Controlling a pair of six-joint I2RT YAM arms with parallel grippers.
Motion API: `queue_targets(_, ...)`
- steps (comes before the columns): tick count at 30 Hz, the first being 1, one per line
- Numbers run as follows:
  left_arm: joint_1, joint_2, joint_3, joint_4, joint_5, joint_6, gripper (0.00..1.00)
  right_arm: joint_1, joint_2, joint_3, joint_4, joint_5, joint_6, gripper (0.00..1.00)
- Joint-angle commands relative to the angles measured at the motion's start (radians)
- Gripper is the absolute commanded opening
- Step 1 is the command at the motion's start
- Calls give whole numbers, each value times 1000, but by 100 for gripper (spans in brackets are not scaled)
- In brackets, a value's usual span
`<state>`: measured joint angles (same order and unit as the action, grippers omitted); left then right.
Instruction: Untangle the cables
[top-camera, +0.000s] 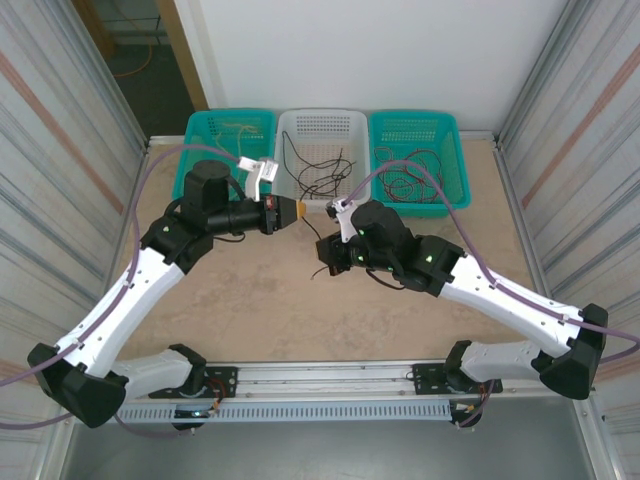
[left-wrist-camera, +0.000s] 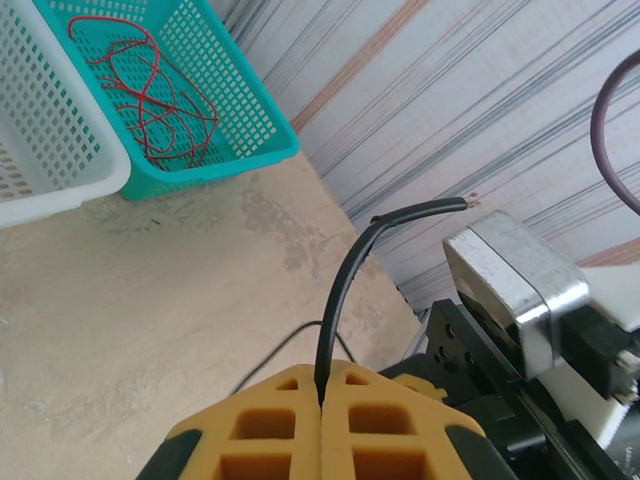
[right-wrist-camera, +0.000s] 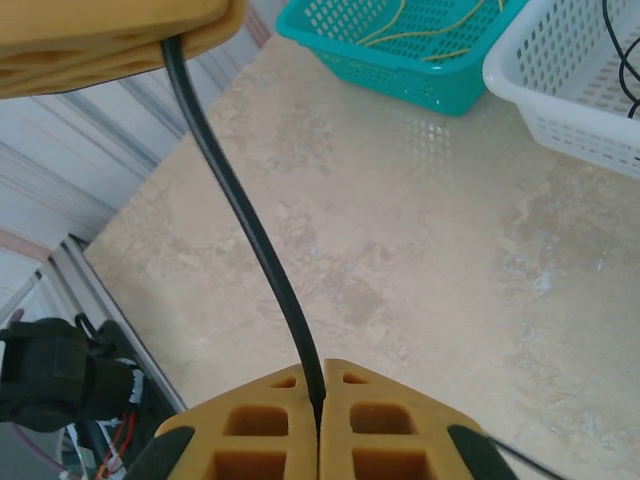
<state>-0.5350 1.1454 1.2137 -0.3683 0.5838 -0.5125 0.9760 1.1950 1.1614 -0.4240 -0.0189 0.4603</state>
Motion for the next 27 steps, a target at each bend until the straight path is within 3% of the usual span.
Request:
queue_targets(1, 13, -4, 25, 33, 18, 1, 0, 6, -11, 29, 6, 32, -6, 0)
queue_targets(4, 13, -17, 9, 37, -2, 4, 2, 6, -28, 28, 22, 41, -4, 0)
queue_targets(6, 15, -29, -7, 49, -15, 1, 9, 6, -39, 26, 36, 46, -2, 0)
queue_targets(9, 16, -41, -37, 62, -38, -6, 44, 0, -48, 35, 49, 48, -1, 0)
queue_targets(13, 17, -77, -94, 97, -62, -23, 64, -16, -48, 53, 71, 34, 6, 0)
queue_targets(16, 17, -131, -167, 173, -55, -52, 67, -35, -49, 60, 100, 19, 26, 0)
queue_targets(20, 17, -212, -299, 324, -35, -103, 61, -65, -54, 67, 162, -11, 62, 0)
queue_targets(27, -16, -214, -411, 358, -58, -108, 58, -107, -41, 127, 244, -79, 106, 0)
